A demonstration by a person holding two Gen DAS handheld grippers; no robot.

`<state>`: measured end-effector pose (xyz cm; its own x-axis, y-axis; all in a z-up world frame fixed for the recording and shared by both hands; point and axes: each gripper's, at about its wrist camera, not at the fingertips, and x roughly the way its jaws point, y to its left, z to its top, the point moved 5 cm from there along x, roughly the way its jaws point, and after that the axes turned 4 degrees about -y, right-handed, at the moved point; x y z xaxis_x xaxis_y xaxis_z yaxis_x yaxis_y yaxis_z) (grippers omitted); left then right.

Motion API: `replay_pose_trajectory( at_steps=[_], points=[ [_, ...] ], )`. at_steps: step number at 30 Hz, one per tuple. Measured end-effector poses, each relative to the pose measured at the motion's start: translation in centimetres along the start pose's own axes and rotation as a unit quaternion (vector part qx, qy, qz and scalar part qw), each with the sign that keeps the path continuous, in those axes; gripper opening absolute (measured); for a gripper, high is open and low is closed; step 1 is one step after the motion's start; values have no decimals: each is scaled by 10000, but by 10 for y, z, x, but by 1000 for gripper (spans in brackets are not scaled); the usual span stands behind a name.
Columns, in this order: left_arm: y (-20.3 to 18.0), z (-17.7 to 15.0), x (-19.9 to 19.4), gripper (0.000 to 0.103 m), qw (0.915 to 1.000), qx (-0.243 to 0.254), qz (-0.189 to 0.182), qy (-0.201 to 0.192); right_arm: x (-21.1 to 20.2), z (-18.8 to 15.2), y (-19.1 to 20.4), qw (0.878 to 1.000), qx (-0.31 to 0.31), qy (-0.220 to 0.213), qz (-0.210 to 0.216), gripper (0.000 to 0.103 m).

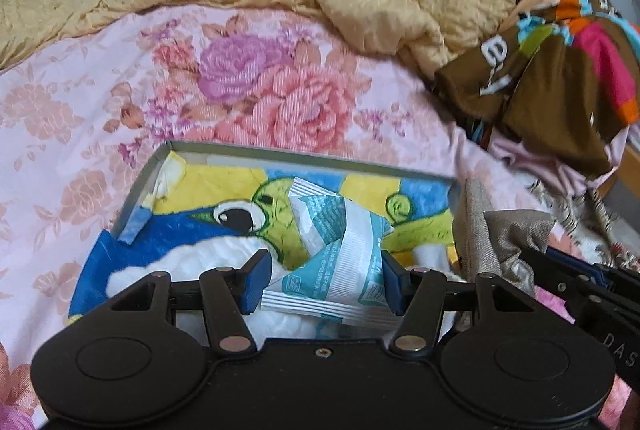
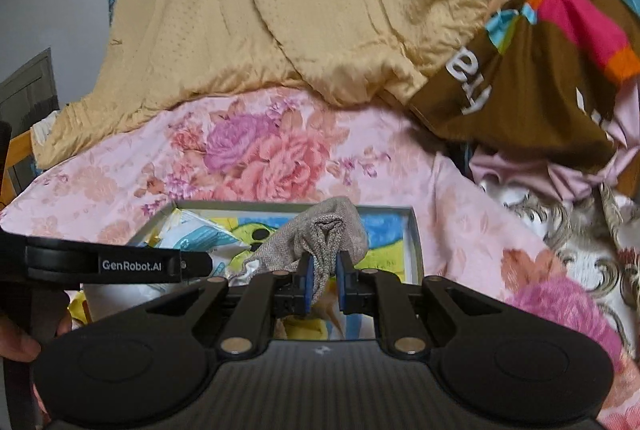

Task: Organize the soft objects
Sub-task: 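Open both grippers over the tray to drop the sock and wipes packet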

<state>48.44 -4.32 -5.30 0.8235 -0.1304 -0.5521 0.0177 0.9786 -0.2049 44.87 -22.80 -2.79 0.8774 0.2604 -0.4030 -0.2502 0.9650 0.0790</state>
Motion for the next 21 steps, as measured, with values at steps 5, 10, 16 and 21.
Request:
replay_pose_trajectory(
  at_steps=[5,10,16,21],
  points=[
    [-4,-6,6,59,9999,130,44,75,5,-4,-8,9996,202,204,4,15],
    [-7,-5,7,60,9998,172,66,89,8,-7,-10,9994,196,294,-25,21],
    [-8,-5,8,61,9998,168,80,107,11,-11,-15,9989,228,379,-172,32],
    [-9,-5,10,65,9997,182,80,129,14,-14,-23,9979,380,468,-236,40]
  ],
)
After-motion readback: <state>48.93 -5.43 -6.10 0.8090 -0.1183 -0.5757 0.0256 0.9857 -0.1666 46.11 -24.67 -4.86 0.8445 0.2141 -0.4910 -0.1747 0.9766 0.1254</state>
